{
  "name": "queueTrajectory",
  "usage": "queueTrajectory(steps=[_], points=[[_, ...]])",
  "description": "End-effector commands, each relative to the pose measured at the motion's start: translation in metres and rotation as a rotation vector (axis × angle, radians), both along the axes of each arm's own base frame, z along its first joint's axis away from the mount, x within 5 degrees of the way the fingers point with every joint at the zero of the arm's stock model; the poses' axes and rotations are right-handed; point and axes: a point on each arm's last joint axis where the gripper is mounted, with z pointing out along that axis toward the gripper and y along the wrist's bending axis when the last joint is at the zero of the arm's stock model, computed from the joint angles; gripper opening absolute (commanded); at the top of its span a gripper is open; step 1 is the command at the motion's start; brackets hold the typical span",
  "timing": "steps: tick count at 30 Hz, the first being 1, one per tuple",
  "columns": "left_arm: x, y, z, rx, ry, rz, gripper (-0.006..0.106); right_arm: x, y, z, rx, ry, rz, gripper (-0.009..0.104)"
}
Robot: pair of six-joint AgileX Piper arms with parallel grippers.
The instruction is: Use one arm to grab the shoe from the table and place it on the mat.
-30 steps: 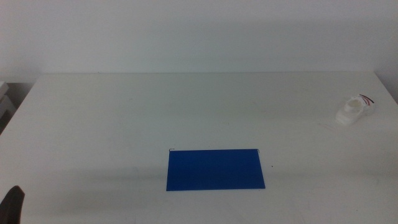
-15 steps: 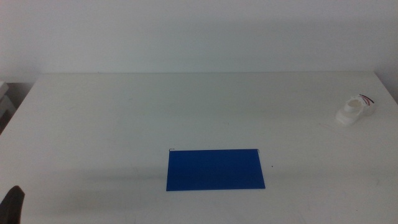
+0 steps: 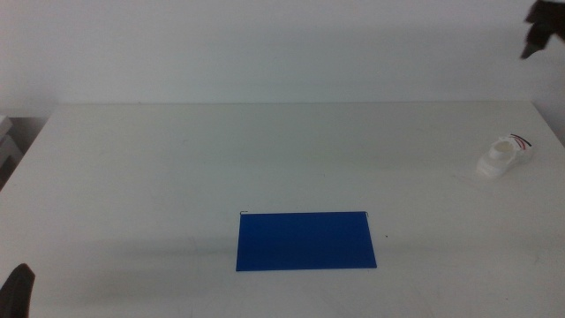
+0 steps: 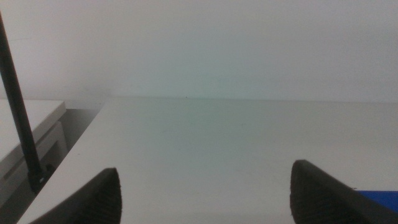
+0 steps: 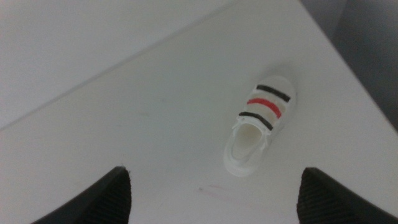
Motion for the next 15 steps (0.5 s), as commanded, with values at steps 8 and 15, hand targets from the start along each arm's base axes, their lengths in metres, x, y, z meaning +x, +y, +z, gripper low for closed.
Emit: queueTrajectory(steps=[8,15], points=[[-0.001,-0.001,0.005,-0.007,-0.084,-0.015,0.092,0.044,-0.004,-0.021,0.068,0.05,-0.082,0.078],[-0.001,-0.001,0.005,-0.007,-0.084,-0.015,0.092,0.057,-0.011,-0.049,-0.027,0.12,-0.077,0.078]])
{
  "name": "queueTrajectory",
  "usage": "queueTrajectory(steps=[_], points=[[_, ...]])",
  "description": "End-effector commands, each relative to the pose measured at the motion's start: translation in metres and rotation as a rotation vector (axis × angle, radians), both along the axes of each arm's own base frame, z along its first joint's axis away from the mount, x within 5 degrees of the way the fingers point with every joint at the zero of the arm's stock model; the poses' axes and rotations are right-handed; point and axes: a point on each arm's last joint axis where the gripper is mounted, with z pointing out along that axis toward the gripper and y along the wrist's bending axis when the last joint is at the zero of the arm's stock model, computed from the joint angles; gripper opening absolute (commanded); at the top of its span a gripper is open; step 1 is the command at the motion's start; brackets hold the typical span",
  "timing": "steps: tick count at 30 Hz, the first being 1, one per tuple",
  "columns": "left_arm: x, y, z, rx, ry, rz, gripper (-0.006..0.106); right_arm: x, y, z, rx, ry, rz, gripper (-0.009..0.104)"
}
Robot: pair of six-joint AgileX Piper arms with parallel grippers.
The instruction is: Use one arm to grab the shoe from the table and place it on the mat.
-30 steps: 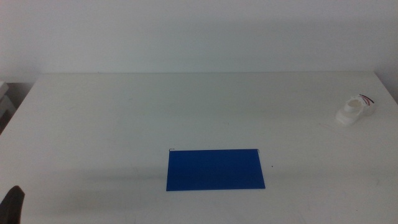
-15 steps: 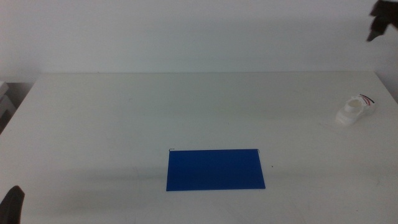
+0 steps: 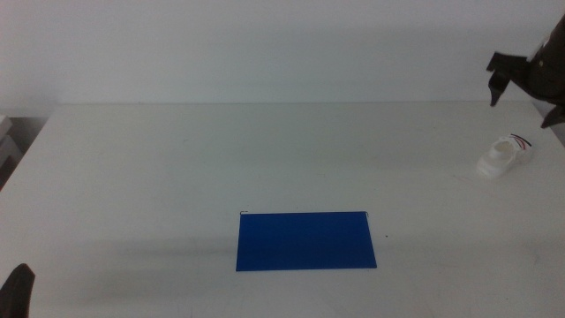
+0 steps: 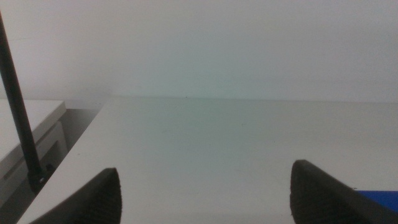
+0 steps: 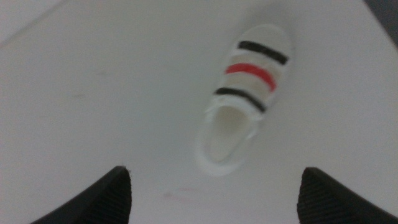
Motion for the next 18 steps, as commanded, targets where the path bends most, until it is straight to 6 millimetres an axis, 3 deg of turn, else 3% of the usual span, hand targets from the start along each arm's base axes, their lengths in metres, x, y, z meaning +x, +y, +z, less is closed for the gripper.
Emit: queueTrajectory(steps=[1,7,13,18], points=[[-0.001,-0.001,0.005,-0.007,-0.084,-0.015,0.092,-0.004,-0.009,0.032,-0.084,-0.097,0.005,0.078],[-0.001,-0.001,0.005,-0.007,-0.084,-0.015,0.092,-0.003,-0.02,0.021,-0.006,-0.026,-0.272,0.078],[-0.001,-0.001,0.005,-0.007,-0.084,-0.015,0.092,0.019,-0.027,0.008,0.03,0.116,-0.367,0.078],[-0.001,-0.001,0.005,-0.007,-0.084,-0.015,0.092,0.035,-0.027,-0.002,0.116,0.11,-0.417,0.082]])
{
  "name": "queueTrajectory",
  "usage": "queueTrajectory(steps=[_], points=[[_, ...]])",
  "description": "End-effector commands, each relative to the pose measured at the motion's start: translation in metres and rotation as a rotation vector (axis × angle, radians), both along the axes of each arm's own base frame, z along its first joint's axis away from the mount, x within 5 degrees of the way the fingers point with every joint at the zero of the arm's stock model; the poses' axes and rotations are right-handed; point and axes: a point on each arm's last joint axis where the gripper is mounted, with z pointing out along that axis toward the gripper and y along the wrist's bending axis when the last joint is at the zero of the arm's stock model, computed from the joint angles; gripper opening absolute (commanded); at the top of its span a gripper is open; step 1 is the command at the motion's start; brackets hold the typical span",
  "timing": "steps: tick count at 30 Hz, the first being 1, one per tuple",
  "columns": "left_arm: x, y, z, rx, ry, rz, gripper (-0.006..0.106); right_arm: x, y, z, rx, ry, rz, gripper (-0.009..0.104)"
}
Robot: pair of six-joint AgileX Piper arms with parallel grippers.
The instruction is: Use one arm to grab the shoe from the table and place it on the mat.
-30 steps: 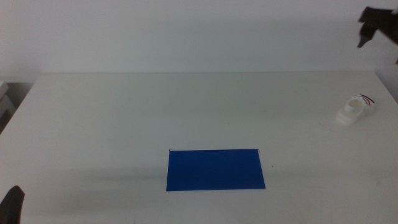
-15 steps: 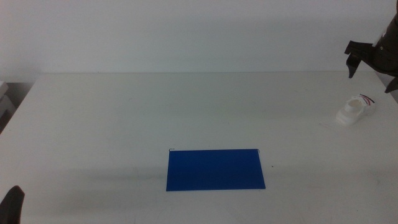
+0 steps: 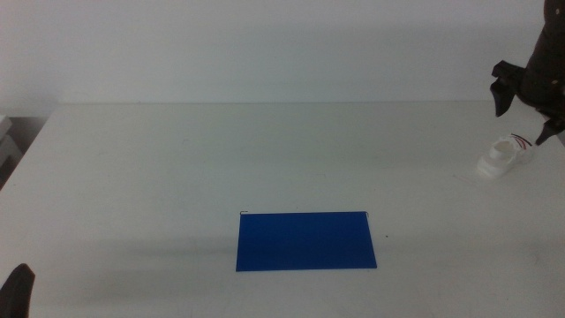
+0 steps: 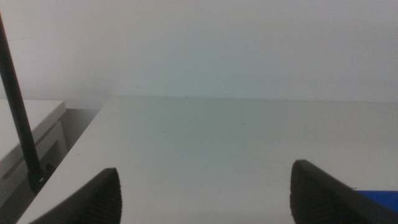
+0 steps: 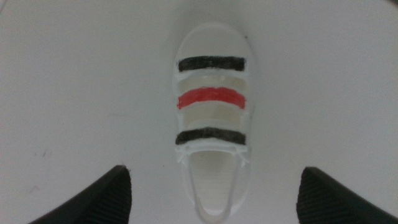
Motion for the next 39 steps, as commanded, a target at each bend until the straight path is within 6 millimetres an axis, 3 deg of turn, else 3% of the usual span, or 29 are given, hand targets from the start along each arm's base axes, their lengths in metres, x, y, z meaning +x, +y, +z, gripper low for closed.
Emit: queueTrajectory(steps=[1,12,20,24,29,34,39], points=[[-0.001,-0.001,0.005,-0.007,-0.084,-0.015,0.092,-0.009,-0.006,0.031,0.006,-0.024,-0.046,0.083],[-0.001,-0.001,0.005,-0.007,-0.084,-0.015,0.092,0.003,-0.013,-0.002,0.002,0.01,-0.075,0.087],[-0.001,-0.001,0.005,-0.007,-0.084,-0.015,0.092,0.011,-0.014,-0.024,0.004,0.021,-0.096,0.08],[-0.001,-0.001,0.005,-0.007,-0.084,-0.015,0.092,0.009,-0.014,-0.023,0.007,0.04,-0.117,0.064],[-0.001,-0.001,0.005,-0.007,-0.084,-0.015,0.092,0.002,-0.005,-0.01,0.035,0.055,-0.116,0.03],[-0.001,-0.001,0.005,-0.007,-0.084,-0.015,0.092,-0.007,0.027,0.021,0.021,-0.003,-0.068,0.008],[-0.001,-0.001,0.005,-0.007,-0.084,-0.015,0.092,-0.032,0.077,0.05,0.023,-0.045,-0.052,0.001]])
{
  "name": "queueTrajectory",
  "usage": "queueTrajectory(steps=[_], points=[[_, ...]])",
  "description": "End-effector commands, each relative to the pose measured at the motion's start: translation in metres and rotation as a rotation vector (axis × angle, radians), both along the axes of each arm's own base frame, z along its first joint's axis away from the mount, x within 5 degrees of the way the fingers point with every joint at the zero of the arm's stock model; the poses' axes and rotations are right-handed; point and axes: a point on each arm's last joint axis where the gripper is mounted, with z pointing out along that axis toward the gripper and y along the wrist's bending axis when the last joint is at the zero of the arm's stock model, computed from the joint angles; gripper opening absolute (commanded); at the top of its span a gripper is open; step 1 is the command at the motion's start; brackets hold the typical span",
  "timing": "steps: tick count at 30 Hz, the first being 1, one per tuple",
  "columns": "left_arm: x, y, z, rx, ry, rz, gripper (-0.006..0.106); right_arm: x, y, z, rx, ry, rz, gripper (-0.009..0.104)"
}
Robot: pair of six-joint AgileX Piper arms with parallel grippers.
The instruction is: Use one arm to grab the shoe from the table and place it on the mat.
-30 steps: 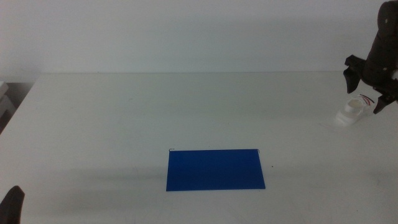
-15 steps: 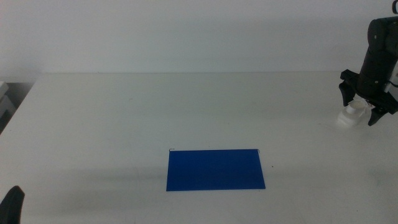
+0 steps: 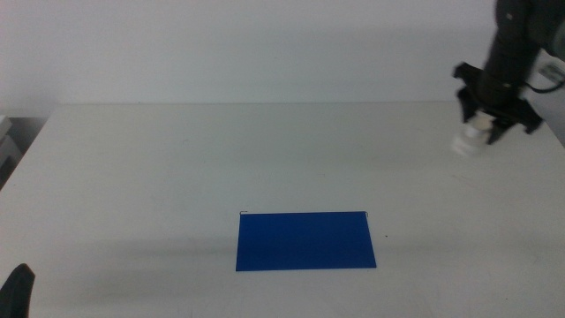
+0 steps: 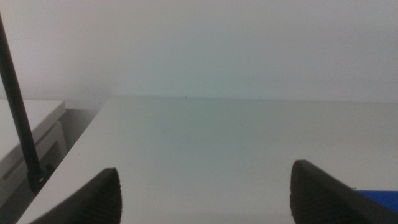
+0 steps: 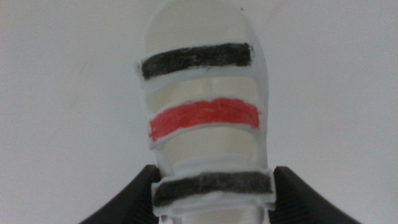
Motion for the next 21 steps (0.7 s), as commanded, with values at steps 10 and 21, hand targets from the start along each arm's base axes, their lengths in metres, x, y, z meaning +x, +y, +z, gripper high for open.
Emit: queueTrajectory(steps=[10,21], points=[[-0.001,-0.001,0.005,-0.007,-0.084,-0.015,0.092,-0.087,0.163,0.074,0.073,-0.092,0.189,0.001],[-0.001,-0.001,0.005,-0.007,-0.084,-0.015,0.092,-0.142,0.243,0.059,0.104,-0.045,0.254,0.0]])
